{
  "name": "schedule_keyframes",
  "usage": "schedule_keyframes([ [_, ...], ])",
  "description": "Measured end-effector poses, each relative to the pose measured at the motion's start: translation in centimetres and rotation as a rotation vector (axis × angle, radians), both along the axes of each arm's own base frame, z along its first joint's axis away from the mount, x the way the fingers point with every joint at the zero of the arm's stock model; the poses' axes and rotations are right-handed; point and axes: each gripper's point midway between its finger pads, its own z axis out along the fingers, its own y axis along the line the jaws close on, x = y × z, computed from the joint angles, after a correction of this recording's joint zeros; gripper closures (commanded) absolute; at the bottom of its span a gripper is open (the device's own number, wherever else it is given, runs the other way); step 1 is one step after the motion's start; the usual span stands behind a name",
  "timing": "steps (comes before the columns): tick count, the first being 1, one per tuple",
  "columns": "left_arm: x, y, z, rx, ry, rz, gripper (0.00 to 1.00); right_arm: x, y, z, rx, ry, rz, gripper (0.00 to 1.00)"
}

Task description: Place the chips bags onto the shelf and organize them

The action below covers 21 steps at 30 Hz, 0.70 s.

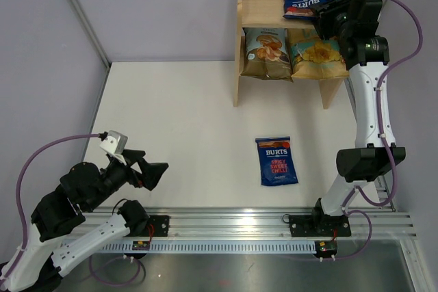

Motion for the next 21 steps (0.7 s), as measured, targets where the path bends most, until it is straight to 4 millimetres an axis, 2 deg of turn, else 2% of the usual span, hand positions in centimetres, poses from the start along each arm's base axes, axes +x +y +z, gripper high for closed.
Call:
schedule_keyframes([
  [8, 0.0, 0.0, 0.0, 0.001, 0.002, 0.0, 0.01, -0.4, 0.3, 0.4, -0.026, -0.011, 0.028, 0.38],
  [15, 0.3, -0.6, -0.1, 0.001, 0.019, -0.006, 0.01, -1.9, 0.2, 0.5, -0.046, -0.006, 0.036, 0.34],
  [21, 0.5, -1.3, 0.1, -0.009, 0.026, -0.018, 0.01, -2.4, 0.2, -1.0, -0.069, 0.038, 0.042, 0.31],
])
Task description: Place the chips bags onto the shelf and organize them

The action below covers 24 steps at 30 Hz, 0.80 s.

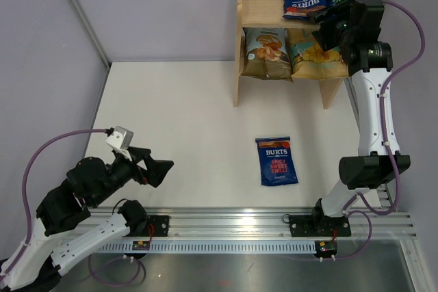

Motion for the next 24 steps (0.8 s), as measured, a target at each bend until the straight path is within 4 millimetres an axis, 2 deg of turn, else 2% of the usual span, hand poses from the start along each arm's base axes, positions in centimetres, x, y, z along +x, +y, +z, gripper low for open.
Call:
schedule_keyframes([
  [5, 0.1, -0.7, 0.4, -0.032, 0.013, -0.008, 0.01, -0.9, 0.0, -2.1, -0.018, 0.047, 0.013, 0.2],
  [9, 0.8, -2.5, 0.4, -0.081, 0.039, -0.02, 0.01, -2.8, 0.0, -3.0, -0.048, 0.048, 0.03, 0.16],
  [10, 1.1, -3.1, 0.1, -0.088, 0.054, -0.024, 0.01, -3.5, 0.0, -2.8, -0.057, 0.041, 0.038, 0.14],
  [12, 1.6, -4.2, -0.7, -0.099, 0.085, -0.032, 0.01, -4.5, 0.2, -2.1, -0.078, 0.014, 0.056, 0.01],
  [20, 3.4, -9.6, -4.3, -0.166, 0.223, -0.079, 0.01, -10.1, -0.2, 1.8, -0.25, -0.129, 0.095, 0.0],
  [22, 4.0, -11.1, -5.4, -0.186, 0.265, -0.09, 0.01, -11.8, -0.2, 2.0, -0.298, -0.157, 0.112, 0.01],
  [24, 4.6, -12.4, -6.3, -0.201, 0.304, -0.092, 0.01, -13.7, 0.1, 1.2, -0.337, -0.169, 0.146, 0.01],
])
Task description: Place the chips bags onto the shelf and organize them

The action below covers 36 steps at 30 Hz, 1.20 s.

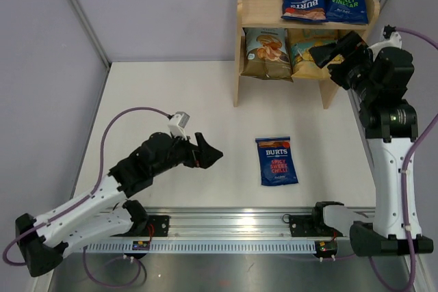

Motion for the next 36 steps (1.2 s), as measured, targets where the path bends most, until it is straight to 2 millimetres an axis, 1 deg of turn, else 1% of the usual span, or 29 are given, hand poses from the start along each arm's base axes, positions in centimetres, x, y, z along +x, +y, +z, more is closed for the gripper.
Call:
schedule_keyframes([
  [1, 0.4, -0.8, -0.6, -0.008, 0.023, -0.002, 0.01, -1.0, 0.2, -0.6, -0.018, -0.008, 0.02, 0.01],
  [5, 1.4, -3.3, -3.2, -0.028, 0.118, -0.007, 0.01, -4.9, 1.2, -4.5, -0.056, 0.017, 0.1, 0.01],
  [7, 1.8, -4.4, -4.1, -0.041, 0.152, -0.013, 0.01, -7.0, 2.0, -6.5, -0.058, 0.029, 0.154, 0.01],
  [9, 2.3, -5.6, -5.1, -0.049, 0.183, -0.018, 0.01, -8.8, 2.7, -7.8, -0.052, 0.035, 0.198, 0.01],
  [13, 3.2, -7.3, -8.0, -0.031, 0.25, -0.015, 0.01, -12.1, 3.6, -9.0, -0.041, 0.004, 0.258, 0.01],
  [15, 3.7, -8.1, -9.8, -0.012, 0.287, -0.013, 0.01, -13.5, 3.8, -9.3, -0.042, -0.013, 0.273, 0.0],
  [16, 3.9, -8.6, -10.7, 0.0, 0.306, -0.013, 0.01, -14.4, 3.8, -9.2, -0.045, -0.028, 0.276, 0.01],
  [18, 4.4, -9.7, -12.3, 0.022, 0.347, -0.016, 0.05, -15.7, 3.9, -8.6, -0.052, -0.065, 0.281, 0.01],
  [21, 5.1, -11.9, -13.9, 0.043, 0.386, -0.038, 0.08, -16.8, 4.1, -8.4, -0.057, -0.082, 0.296, 0.0],
  [24, 6.0, -14.6, -14.3, 0.034, 0.404, -0.067, 0.09, -17.3, 4.4, -8.8, -0.054, -0.072, 0.322, 0.0],
  [27, 6.8, -16.8, -14.6, 0.027, 0.416, -0.081, 0.11, -17.8, 4.6, -9.5, -0.059, -0.052, 0.338, 0.01],
  [30, 7.1, -18.2, -15.2, 0.037, 0.43, -0.083, 0.13, -18.1, 4.6, -9.8, -0.065, -0.042, 0.338, 0.01],
  [32, 7.1, -18.9, -16.1, 0.067, 0.445, -0.078, 0.14, -18.3, 4.6, -9.8, -0.066, -0.042, 0.339, 0.01],
  [36, 7.0, -19.7, -17.9, 0.135, 0.465, -0.055, 0.2, -18.5, 4.7, -9.6, -0.065, -0.049, 0.351, 0.01],
])
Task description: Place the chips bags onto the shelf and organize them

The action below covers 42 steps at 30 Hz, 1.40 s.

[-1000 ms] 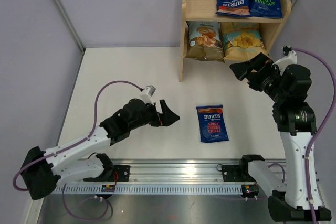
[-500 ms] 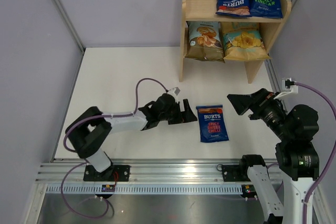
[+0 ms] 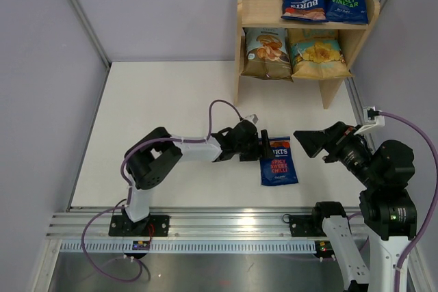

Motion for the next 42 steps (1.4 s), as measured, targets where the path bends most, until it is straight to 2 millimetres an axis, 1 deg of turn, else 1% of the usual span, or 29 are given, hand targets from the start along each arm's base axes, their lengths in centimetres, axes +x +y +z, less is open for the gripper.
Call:
schedule_keyframes([
  [3, 0.3, -0.7, -0.2, 0.02, -0.007, 0.011, 0.26, -0.2, 0.2, 0.0, 0.002, -0.001, 0.012, 0.0],
  [4, 0.4, -0.8, -0.3, 0.024, -0.006, 0.016, 0.32, -0.2, 0.2, 0.1, 0.003, -0.002, 0.013, 0.01],
  [5, 0.5, -0.9, -0.4, 0.029, -0.006, 0.022, 0.34, -0.2, 0.2, 0.1, 0.003, -0.003, 0.013, 0.01],
  [7, 0.8, -1.1, -0.8, 0.038, -0.007, 0.03, 0.44, -0.3, 0.2, 0.1, 0.005, -0.005, 0.013, 0.0],
  [8, 0.9, -1.2, -0.9, 0.041, -0.008, 0.034, 0.51, -0.4, 0.2, 0.1, 0.005, -0.007, 0.013, 0.01],
  [10, 1.2, -1.4, -1.4, 0.051, -0.007, 0.043, 0.56, -0.5, 0.2, 0.1, 0.005, -0.01, 0.013, 0.01],
  [11, 1.3, -1.5, -1.4, 0.052, -0.006, 0.045, 0.68, -0.5, 0.2, 0.1, 0.005, -0.011, 0.013, 0.01],
  [14, 1.4, -1.4, -1.9, 0.068, -0.009, 0.061, 0.8, -0.5, 0.2, 0.1, 0.005, -0.011, 0.013, 0.01],
  [15, 1.4, -1.3, -2.0, 0.072, -0.012, 0.066, 0.86, -0.5, 0.2, 0.1, 0.005, -0.012, 0.013, 0.01],
  [17, 1.4, -1.4, -2.0, 0.074, -0.017, 0.069, 0.93, -0.6, 0.2, 0.1, 0.005, -0.012, 0.015, 0.01],
  [18, 1.4, -1.4, -2.0, 0.074, -0.019, 0.071, 1.0, -0.6, 0.3, 0.1, 0.006, -0.011, 0.018, 0.0],
  [24, 1.3, -1.3, -1.8, 0.079, -0.053, 0.084, 1.0, -0.4, 0.3, -0.7, 0.006, 0.006, 0.021, 0.0],
  [26, 0.9, -0.2, -1.6, 0.092, -0.067, 0.1, 1.0, -0.2, 0.3, -1.4, 0.009, 0.021, 0.021, 0.0],
  [28, 0.2, 1.7, -1.1, 0.113, -0.086, 0.123, 1.0, 0.1, 0.4, -2.5, 0.019, 0.041, 0.02, 0.01],
  [31, -0.6, 5.2, 0.4, 0.13, -0.126, 0.181, 1.0, 0.7, 0.7, -4.4, 0.043, 0.078, 0.032, 0.01],
  [33, -0.8, 7.6, 2.2, 0.124, -0.161, 0.229, 1.0, 1.0, 1.1, -5.7, 0.074, 0.104, 0.049, 0.01],
  [35, -0.7, 9.6, 4.8, 0.09, -0.205, 0.285, 1.0, 1.4, 1.8, -7.1, 0.127, 0.129, 0.086, 0.0],
  [37, -0.4, 11.3, 7.8, 0.033, -0.251, 0.343, 1.0, 2.1, 2.8, -8.3, 0.205, 0.147, 0.141, 0.01],
  [40, 0.1, 13.9, 12.3, -0.055, -0.322, 0.433, 1.0, 3.7, 3.7, -11.4, 0.328, 0.23, 0.172, 0.01],
  [42, 0.3, 15.6, 14.7, -0.095, -0.361, 0.486, 1.0, 4.3, 3.9, -13.1, 0.378, 0.284, 0.167, 0.01],
])
